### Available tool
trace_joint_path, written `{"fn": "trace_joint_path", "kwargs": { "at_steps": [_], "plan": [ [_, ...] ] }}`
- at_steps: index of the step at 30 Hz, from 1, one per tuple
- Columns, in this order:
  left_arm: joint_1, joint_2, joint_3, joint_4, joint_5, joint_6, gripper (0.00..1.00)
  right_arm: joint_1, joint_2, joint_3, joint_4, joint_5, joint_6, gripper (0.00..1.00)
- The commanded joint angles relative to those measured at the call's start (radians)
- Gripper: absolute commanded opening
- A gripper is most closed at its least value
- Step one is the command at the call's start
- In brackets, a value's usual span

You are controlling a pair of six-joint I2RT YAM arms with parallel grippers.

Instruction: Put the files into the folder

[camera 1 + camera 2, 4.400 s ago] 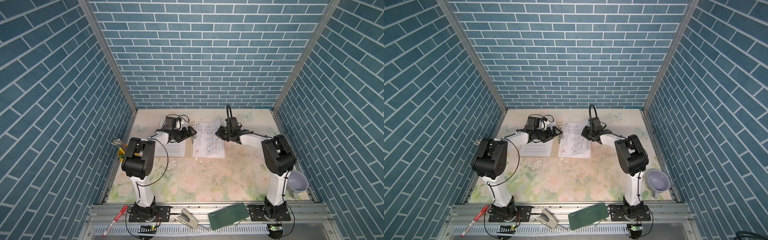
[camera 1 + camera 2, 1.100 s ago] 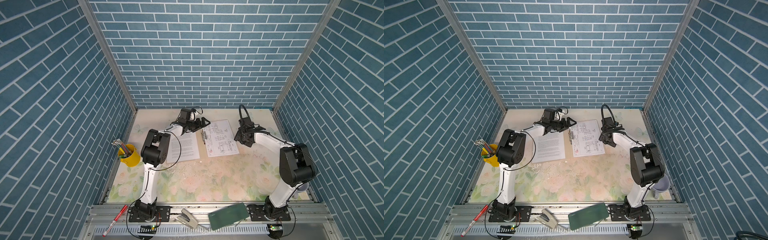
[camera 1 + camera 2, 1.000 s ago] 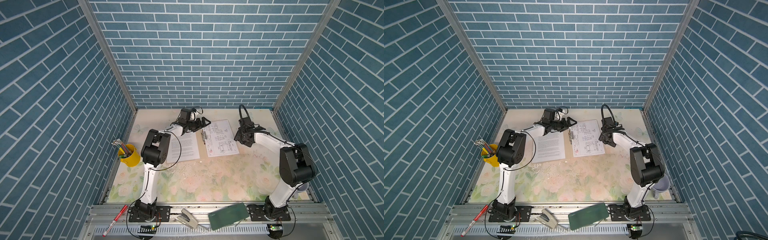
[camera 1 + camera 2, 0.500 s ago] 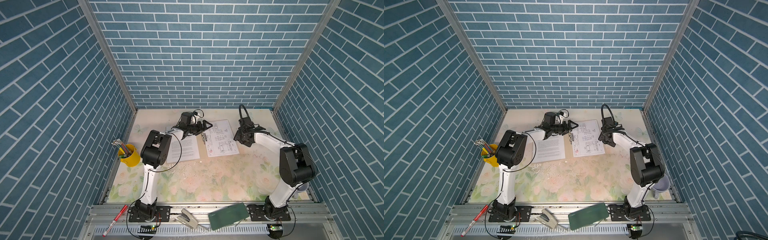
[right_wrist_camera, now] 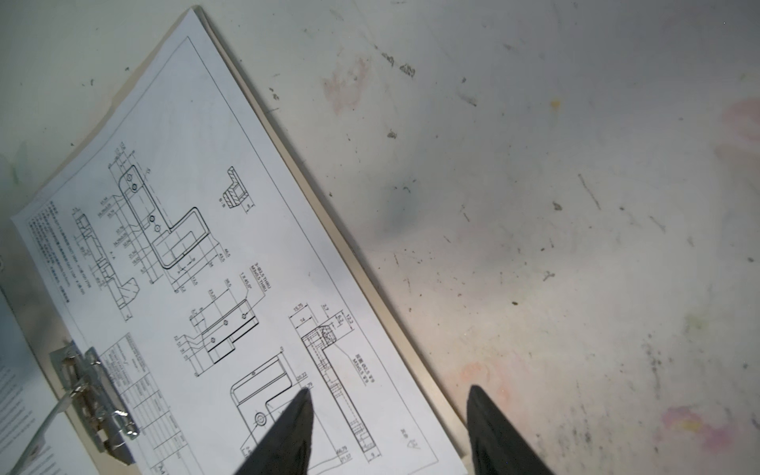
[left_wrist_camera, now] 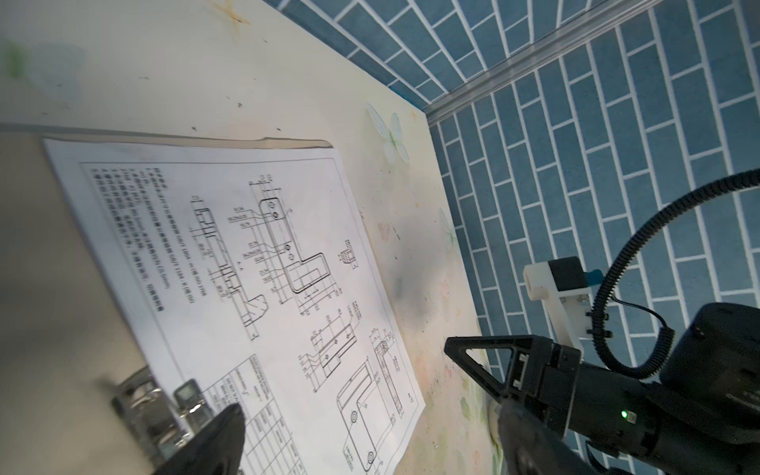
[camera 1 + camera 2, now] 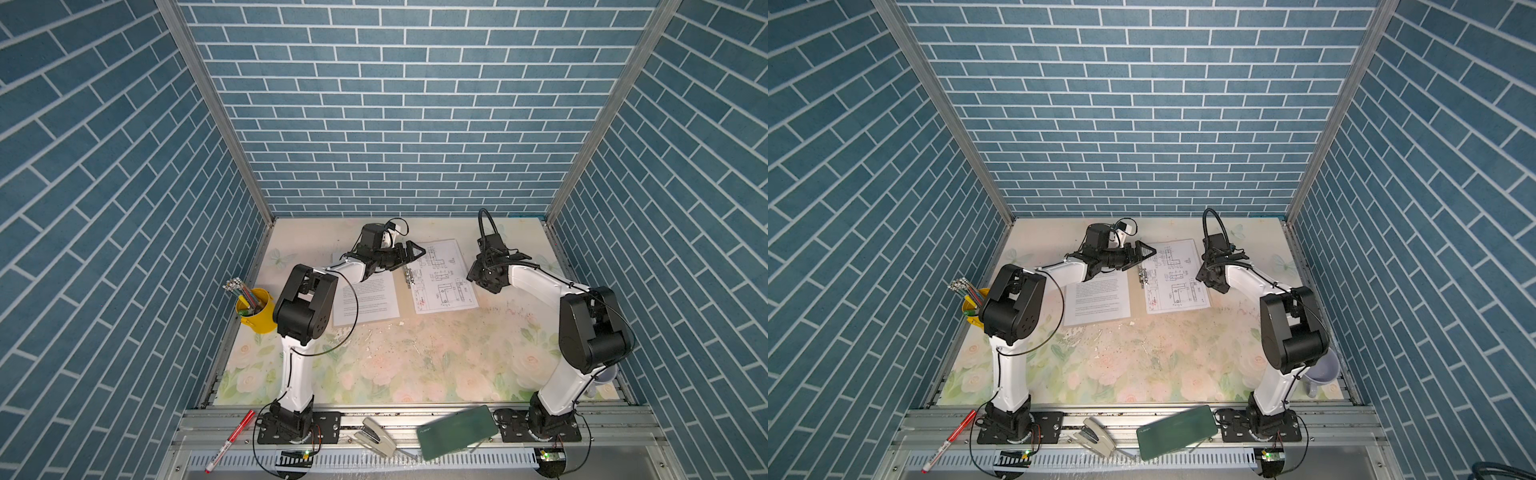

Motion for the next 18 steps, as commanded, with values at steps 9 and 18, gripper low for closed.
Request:
{"fn": "trace_joint_path", "kwargs": {
  "at_steps": [9,18],
  "plan": [
    [0.051,0.003,0.045,-0.226,-0.109,0.029,0.7,0.035,0.054,0.068,0.135,-0.157,0.271,0.51],
    [0.052,0.068,0.077,-0.246,-0.096,0.011,0.39,0.07,0.093,0.086,0.248,-0.258,0.37,0.47]
  ]
}}
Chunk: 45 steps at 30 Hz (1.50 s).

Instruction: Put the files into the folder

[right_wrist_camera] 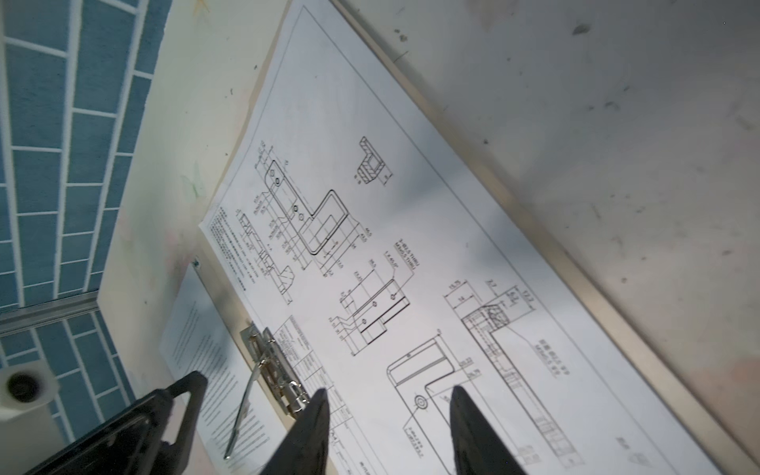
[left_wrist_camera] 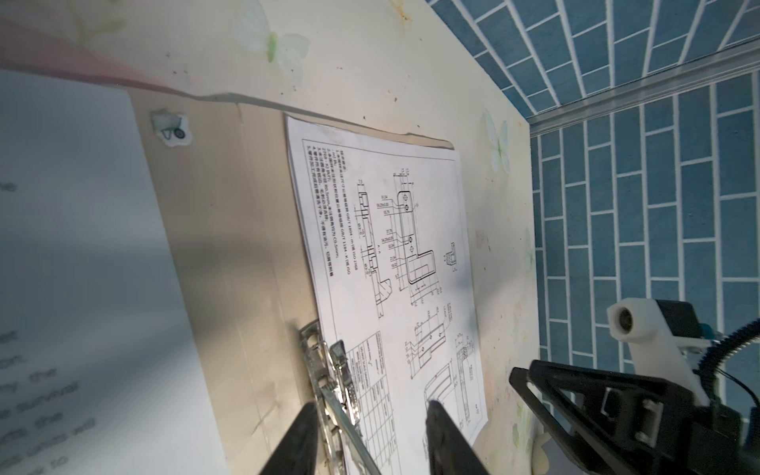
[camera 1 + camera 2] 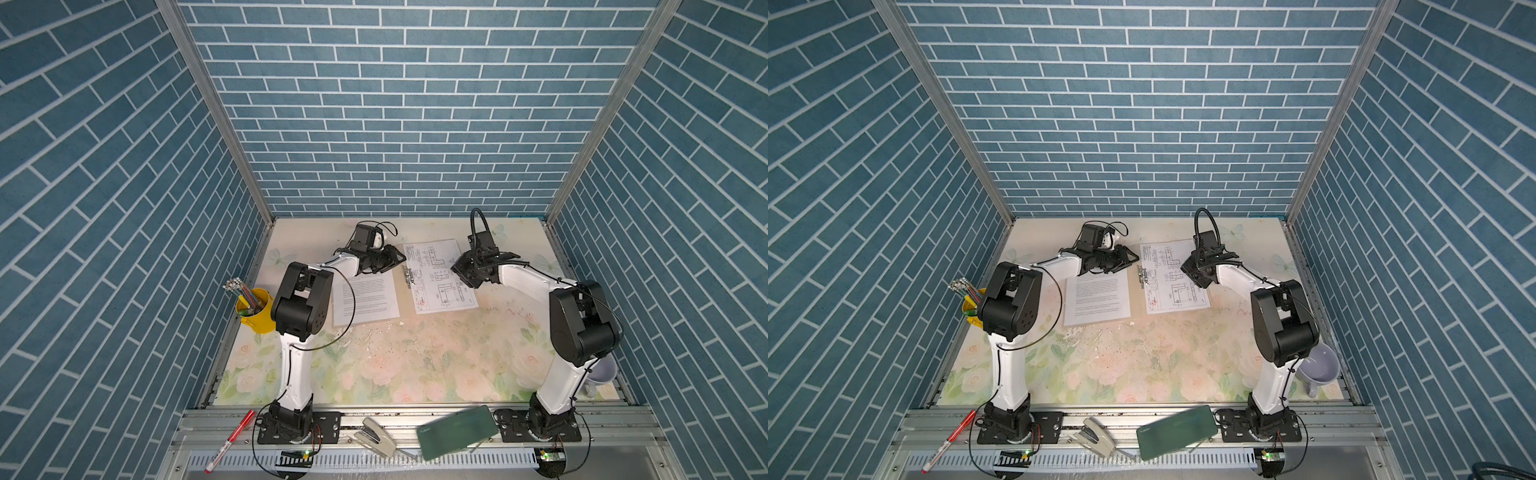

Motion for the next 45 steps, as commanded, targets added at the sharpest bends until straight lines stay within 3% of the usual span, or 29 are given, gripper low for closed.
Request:
{"fn": "trace_joint_path", "kwargs": {
  "at_steps": [1,5,19,36,45],
  "plan": [
    [0.002,0.034,0.028,-0.02,-0.001,-0.004,0.37,0.016,0.029,0.051,0.069,-0.05,0.092,0.46],
    [0.002,0.066,0.049,-0.022,0.005,-0.02,0.26,0.038,0.059,0.069,0.101,-0.082,0.141,0.45],
    [0.002,0.119,0.062,-0.01,-0.015,-0.05,0.19,0.101,0.142,0.128,0.183,-0.163,0.274,0.29],
    [-0.001,0.158,0.088,0.017,-0.013,-0.081,0.17,0.129,0.173,0.147,0.176,-0.177,0.301,0.29],
    [-0.013,0.172,0.097,0.023,-0.02,-0.092,0.15,0.146,0.213,0.208,0.106,-0.246,0.29,0.28]
  ]
}}
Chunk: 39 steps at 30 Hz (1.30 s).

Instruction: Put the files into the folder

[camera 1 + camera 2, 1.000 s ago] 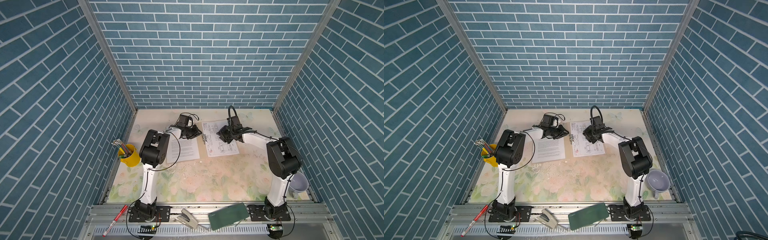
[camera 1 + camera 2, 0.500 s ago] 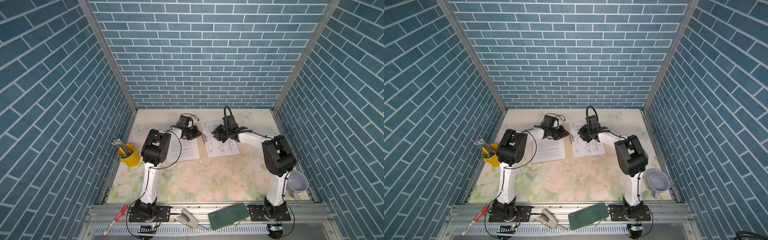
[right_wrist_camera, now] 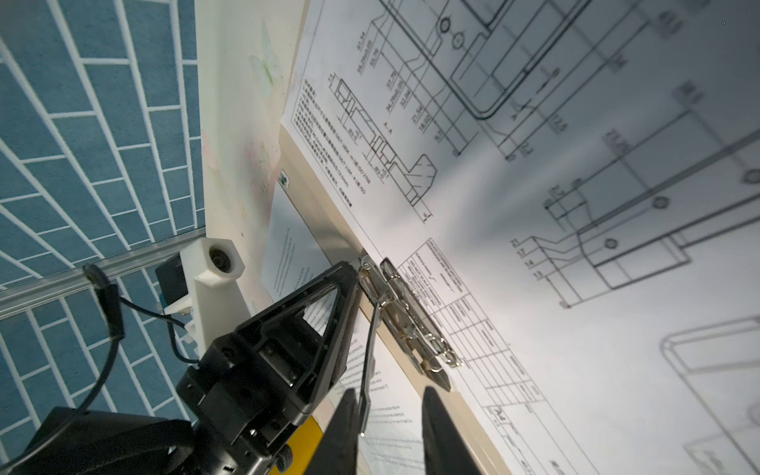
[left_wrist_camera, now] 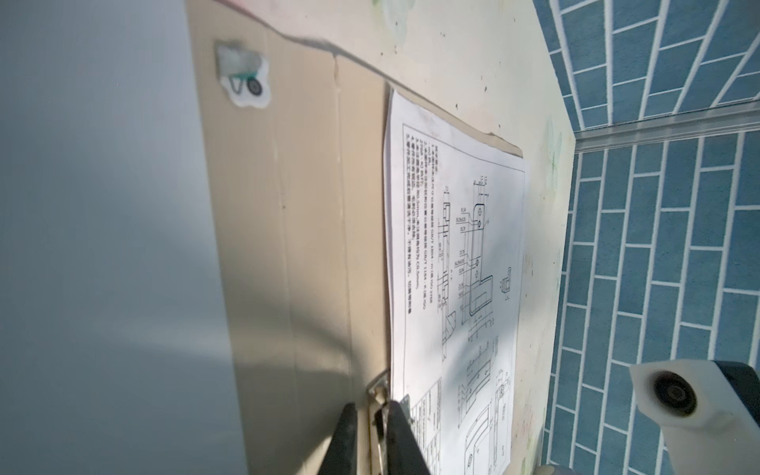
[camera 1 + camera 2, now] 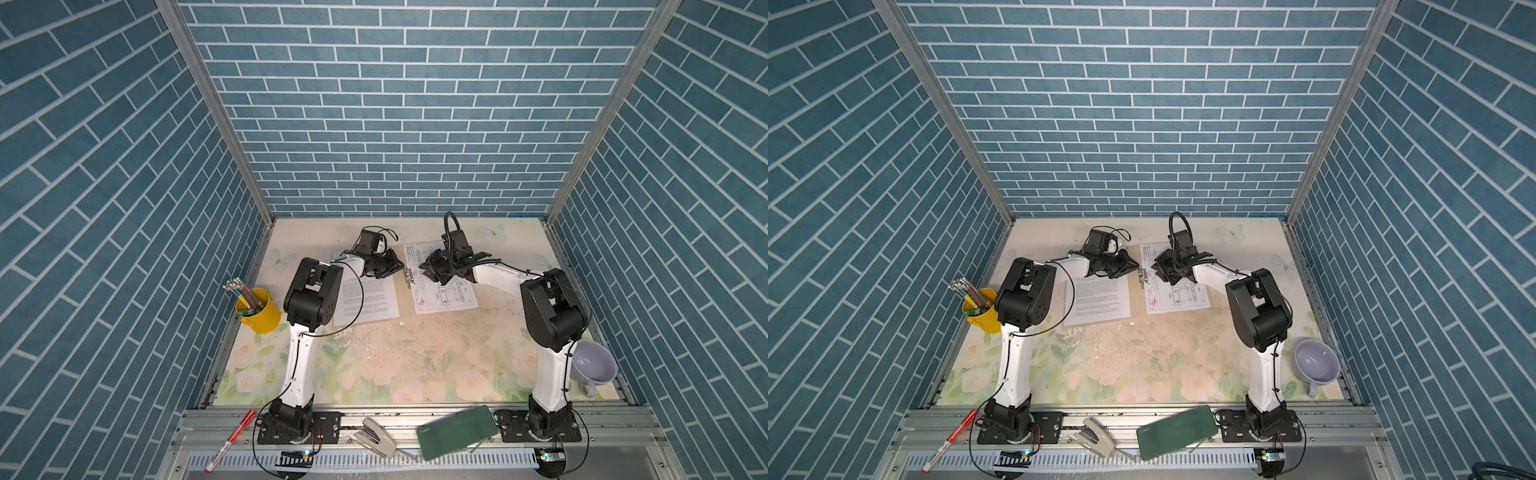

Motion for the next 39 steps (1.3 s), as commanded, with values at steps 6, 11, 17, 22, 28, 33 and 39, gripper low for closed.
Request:
{"fn": "trace_joint_path", "kwargs": {
  "at_steps": [6,11,17,22,28,33,39],
  "plan": [
    [-0.016,0.032,0.018,0.003,-0.019,-0.007,0.12,0.031,0.037,0.082,-0.074,-0.056,0.038,0.28],
    [-0.02,0.034,0.021,0.003,-0.027,-0.009,0.1,0.039,0.052,0.101,-0.099,-0.082,0.042,0.28],
    [-0.022,0.034,0.017,0.007,-0.038,-0.009,0.07,0.046,0.058,0.111,-0.107,-0.096,0.043,0.27],
    [-0.025,0.037,0.013,0.008,-0.042,-0.009,0.07,0.049,0.062,0.112,-0.112,-0.103,0.043,0.24],
    [-0.024,0.035,0.008,0.008,-0.045,-0.009,0.07,0.053,0.079,0.129,-0.12,-0.106,0.043,0.24],
    [-0.024,0.031,0.004,0.013,-0.05,-0.011,0.07,0.052,0.091,0.144,-0.124,-0.107,0.044,0.23],
    [-0.024,0.032,0.001,0.013,-0.05,-0.01,0.07,0.052,0.097,0.15,-0.126,-0.102,0.043,0.21]
  ]
}}
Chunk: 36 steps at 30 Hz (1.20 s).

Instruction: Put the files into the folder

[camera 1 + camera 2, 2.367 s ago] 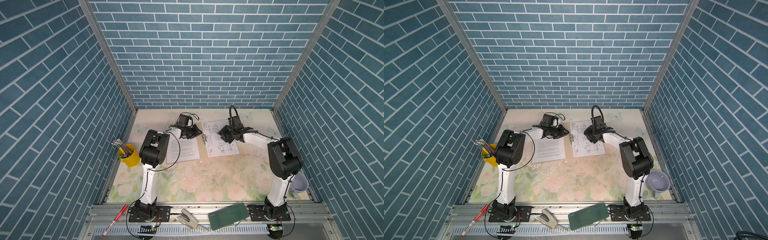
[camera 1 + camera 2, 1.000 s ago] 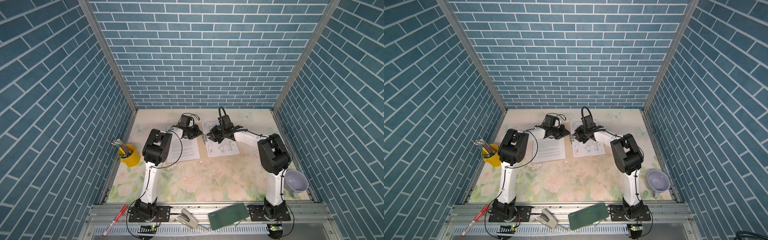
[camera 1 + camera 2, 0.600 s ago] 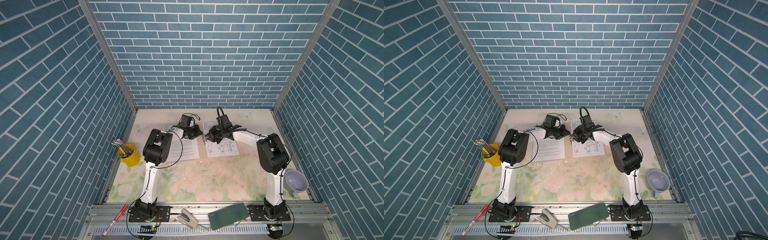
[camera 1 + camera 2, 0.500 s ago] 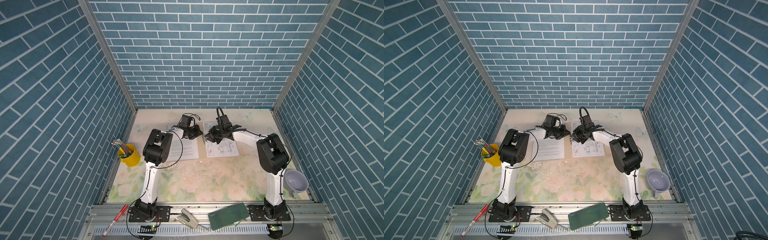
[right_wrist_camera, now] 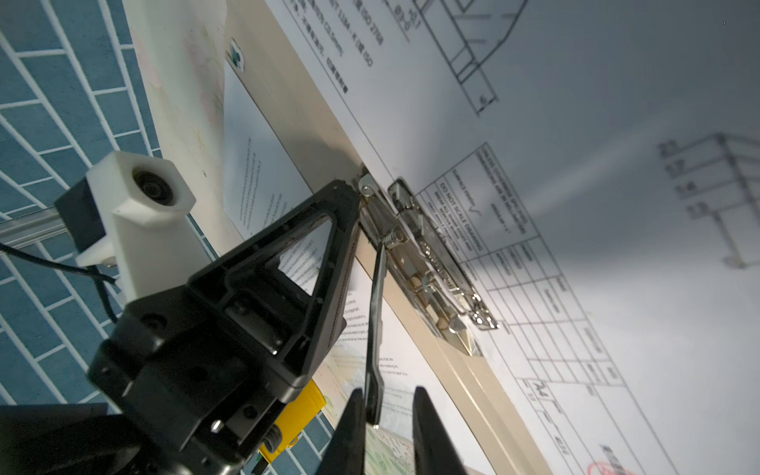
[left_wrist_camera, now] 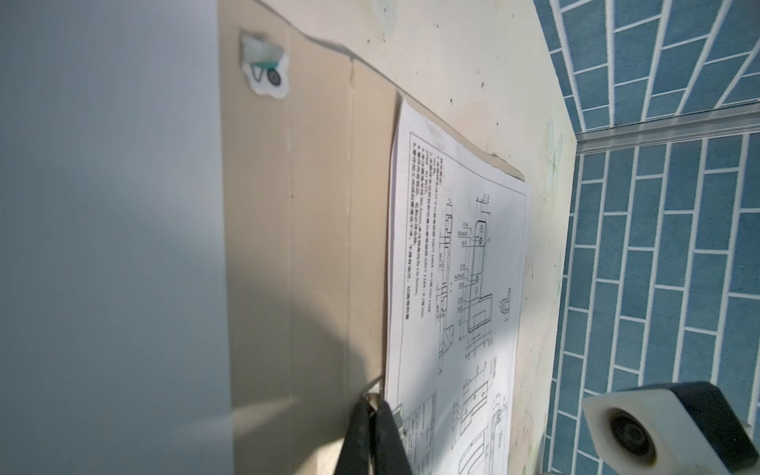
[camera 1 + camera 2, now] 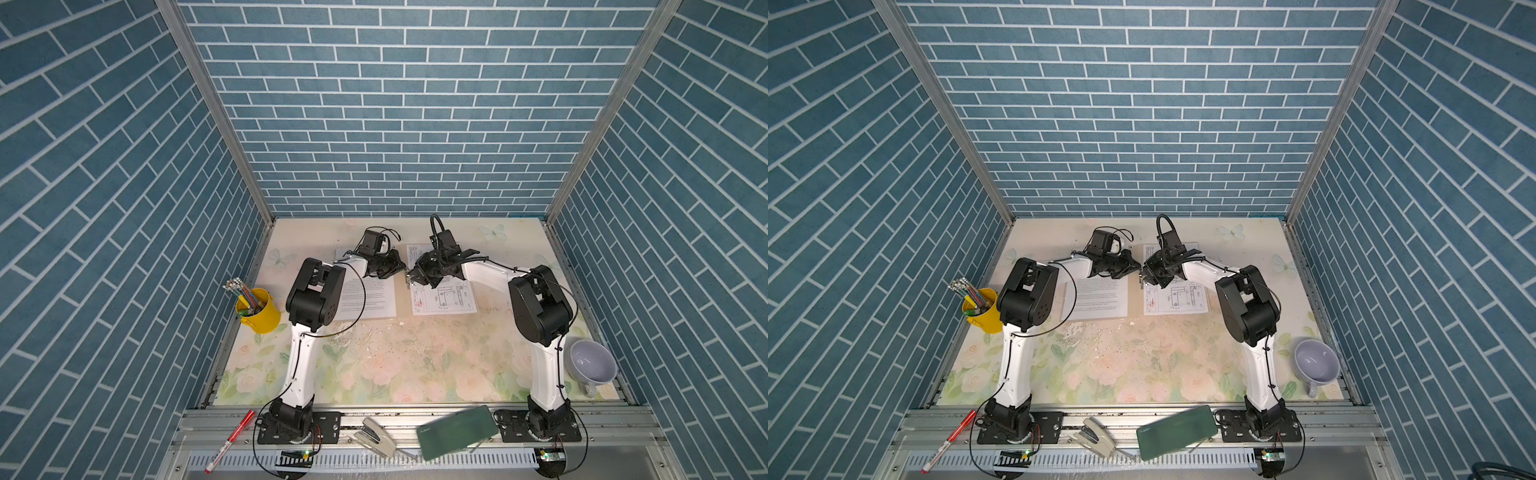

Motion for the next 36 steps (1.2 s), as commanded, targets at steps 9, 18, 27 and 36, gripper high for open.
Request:
{"fn": "trace_joint_path", "kwargs": {
  "at_steps": [9,18,27,36],
  "plan": [
    [-0.004,0.029,-0.005,0.002,-0.027,0.01,0.07,0.006,0.024,0.048,-0.025,-0.003,0.04,0.17],
    [-0.004,0.028,-0.004,-0.007,-0.035,0.014,0.06,0.006,0.037,0.05,-0.02,-0.008,0.043,0.15],
    [-0.004,0.028,-0.004,-0.013,-0.043,0.019,0.06,0.01,0.048,0.057,-0.002,-0.016,0.056,0.15],
    [-0.003,0.026,-0.008,-0.02,-0.049,0.023,0.06,0.017,0.059,0.053,0.013,-0.018,0.069,0.12]
  ]
}}
